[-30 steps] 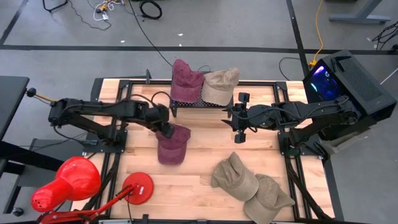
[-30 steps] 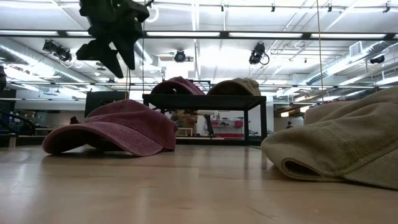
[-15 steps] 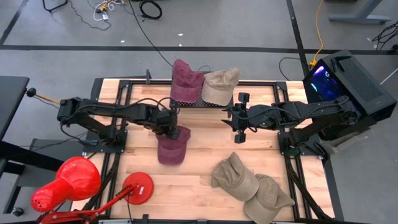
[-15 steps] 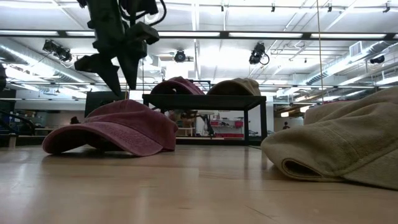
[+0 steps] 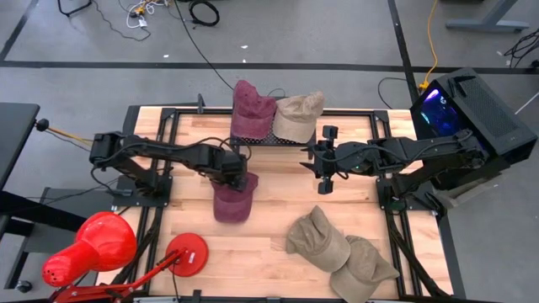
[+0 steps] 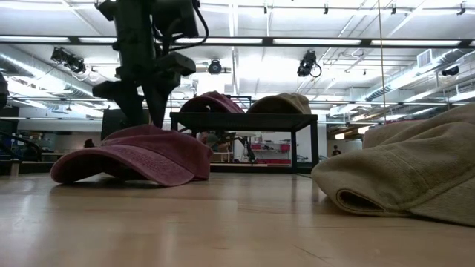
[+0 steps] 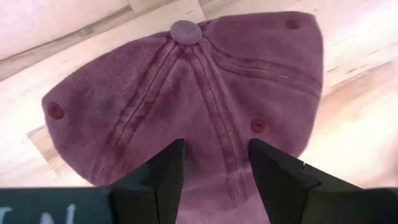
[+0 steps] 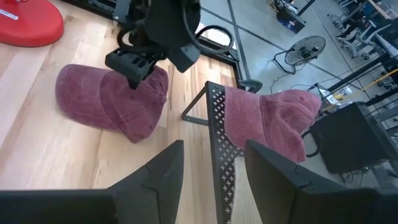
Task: Pick & Place hat
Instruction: Stack the red cap on top of the red cap on the shelf
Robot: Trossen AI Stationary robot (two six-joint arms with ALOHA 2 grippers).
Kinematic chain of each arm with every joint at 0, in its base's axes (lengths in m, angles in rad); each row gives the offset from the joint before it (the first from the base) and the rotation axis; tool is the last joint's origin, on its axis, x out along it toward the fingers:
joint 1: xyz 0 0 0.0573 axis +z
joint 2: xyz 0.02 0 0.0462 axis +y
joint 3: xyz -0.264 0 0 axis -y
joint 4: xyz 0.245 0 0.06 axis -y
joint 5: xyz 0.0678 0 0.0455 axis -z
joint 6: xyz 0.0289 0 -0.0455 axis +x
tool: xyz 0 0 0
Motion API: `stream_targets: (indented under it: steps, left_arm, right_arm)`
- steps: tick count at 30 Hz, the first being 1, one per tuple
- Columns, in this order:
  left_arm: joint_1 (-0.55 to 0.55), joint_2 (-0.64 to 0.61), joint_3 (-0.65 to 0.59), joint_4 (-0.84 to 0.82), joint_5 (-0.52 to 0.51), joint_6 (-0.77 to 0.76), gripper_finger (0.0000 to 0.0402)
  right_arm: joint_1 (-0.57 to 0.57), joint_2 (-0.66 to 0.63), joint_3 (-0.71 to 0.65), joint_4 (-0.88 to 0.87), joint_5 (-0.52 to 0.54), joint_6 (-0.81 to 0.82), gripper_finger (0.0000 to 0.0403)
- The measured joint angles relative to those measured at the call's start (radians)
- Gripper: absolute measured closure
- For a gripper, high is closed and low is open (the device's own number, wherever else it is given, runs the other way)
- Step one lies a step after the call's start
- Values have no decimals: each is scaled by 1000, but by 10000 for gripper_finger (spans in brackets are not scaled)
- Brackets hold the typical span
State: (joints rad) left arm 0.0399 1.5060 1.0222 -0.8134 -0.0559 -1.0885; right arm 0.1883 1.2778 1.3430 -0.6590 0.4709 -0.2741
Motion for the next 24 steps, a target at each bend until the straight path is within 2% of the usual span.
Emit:
stream_targets:
  steps: [4,7,17,24]
  left_arm:
    - [0,20,0,1,6,0,222]
    - [0,20,0,4,6,8,244]
    - [0,20,0,7,8,54,384]
    - [0,20,0,8,25,66,393]
  right_arm:
    - [0,0,0,-2,0,-7,231]
    - [0,0,0,-2,0,-7,231]
    - [0,0,0,-2,0,-6,231]
    - [0,0,0,-2,0,-4,231]
